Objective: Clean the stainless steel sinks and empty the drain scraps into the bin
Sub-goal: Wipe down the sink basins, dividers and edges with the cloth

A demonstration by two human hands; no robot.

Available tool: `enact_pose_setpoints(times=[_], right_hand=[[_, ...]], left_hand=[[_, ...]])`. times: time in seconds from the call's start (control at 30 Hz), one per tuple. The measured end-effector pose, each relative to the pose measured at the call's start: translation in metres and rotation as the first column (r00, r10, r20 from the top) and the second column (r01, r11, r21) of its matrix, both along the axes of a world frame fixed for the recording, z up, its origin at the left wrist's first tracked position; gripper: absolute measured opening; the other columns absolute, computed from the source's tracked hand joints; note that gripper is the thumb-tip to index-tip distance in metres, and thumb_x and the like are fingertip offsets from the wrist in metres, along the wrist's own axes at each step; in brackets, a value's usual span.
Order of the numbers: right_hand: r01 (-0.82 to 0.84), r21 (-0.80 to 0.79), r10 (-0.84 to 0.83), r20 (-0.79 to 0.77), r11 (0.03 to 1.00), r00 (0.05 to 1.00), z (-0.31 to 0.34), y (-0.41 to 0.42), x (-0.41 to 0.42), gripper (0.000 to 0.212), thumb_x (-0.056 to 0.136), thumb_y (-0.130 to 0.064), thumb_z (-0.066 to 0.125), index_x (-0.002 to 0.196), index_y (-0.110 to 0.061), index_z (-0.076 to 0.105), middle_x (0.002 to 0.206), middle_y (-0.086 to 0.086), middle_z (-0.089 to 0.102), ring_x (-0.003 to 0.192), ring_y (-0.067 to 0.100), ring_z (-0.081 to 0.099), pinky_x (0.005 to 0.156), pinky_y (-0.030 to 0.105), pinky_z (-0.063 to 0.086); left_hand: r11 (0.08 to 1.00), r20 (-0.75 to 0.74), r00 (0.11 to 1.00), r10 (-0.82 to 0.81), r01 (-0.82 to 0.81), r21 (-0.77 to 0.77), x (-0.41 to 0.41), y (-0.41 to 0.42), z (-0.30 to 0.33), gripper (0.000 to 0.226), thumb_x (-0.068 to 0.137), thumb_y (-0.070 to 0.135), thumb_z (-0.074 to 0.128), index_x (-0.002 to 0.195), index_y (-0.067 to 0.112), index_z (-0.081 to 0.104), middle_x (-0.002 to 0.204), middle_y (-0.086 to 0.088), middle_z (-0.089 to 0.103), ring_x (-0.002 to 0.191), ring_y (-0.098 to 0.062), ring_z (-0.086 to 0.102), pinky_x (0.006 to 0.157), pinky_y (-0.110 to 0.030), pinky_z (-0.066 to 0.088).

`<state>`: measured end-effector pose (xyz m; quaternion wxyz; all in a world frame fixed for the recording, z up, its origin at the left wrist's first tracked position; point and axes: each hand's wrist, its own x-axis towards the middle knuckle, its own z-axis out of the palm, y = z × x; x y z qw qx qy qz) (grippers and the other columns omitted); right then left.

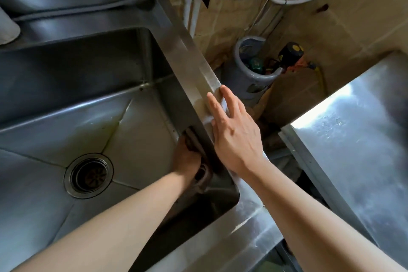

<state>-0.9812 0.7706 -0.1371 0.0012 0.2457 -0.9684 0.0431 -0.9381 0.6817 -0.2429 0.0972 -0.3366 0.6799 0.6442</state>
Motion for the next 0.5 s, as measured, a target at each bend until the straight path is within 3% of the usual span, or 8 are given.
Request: enact_pose_setpoints(times=[0.13, 0.27, 0.4, 0.5], right_hand=[[-0.002, 0.01, 0.002, -0.032, 1.0, 0.999, -0.006, 0.0, -0.001, 0.058, 0.089, -0.031, 0.031, 0.146, -0.02, 0.036, 0.151, 0.013, 0.034, 0.13, 0.033, 0.043, 0.083, 0.038, 0.052], [0.01, 0.017, -0.009, -0.051, 1.0, 0.999, -0.01, -0.001, -0.003, 0.058, 0.088, -0.03, 0.039, 0.146, -0.021, 0.036, 0.152, 0.011, 0.032, 0.131, 0.03, 0.04, 0.082, 0.037, 0.051], [0.016, 0.027, -0.016, -0.032, 1.0, 0.999, -0.01, 0.0, -0.001, 0.06, 0.088, -0.03, 0.039, 0.147, -0.023, 0.032, 0.154, 0.01, 0.029, 0.133, 0.03, 0.038, 0.084, 0.038, 0.05], [0.017, 0.031, -0.016, -0.035, 0.999, 0.999, -0.011, 0.002, -0.002, 0.056, 0.091, -0.03, 0.036, 0.147, -0.023, 0.034, 0.153, 0.01, 0.03, 0.132, 0.03, 0.04, 0.083, 0.037, 0.051]], left_hand=[[0.98, 0.195, 0.977, -0.088, 0.119, -0.156, -0.004, -0.003, -0.041, 0.038, 0.096, 0.021, 0.046, 0.133, 0.02, 0.047, 0.128, -0.009, 0.058, 0.118, -0.031, 0.054, 0.099, -0.039, 0.044], [0.96, 0.238, 0.963, -0.124, 0.178, -0.218, -0.007, -0.003, -0.054, 0.038, 0.099, 0.026, 0.045, 0.135, 0.015, 0.044, 0.132, -0.014, 0.055, 0.12, -0.034, 0.051, 0.096, -0.034, 0.039], [0.975, 0.259, 0.956, -0.138, 0.177, -0.137, -0.007, -0.014, -0.044, 0.032, 0.096, 0.022, 0.046, 0.127, 0.017, 0.055, 0.128, -0.011, 0.058, 0.117, -0.03, 0.054, 0.098, -0.031, 0.041], [0.999, 0.094, 0.996, -0.013, 0.009, 0.037, -0.01, -0.02, -0.006, 0.05, 0.079, 0.011, 0.054, 0.127, 0.022, 0.057, 0.124, -0.01, 0.062, 0.113, -0.028, 0.059, 0.1, -0.043, 0.047]])
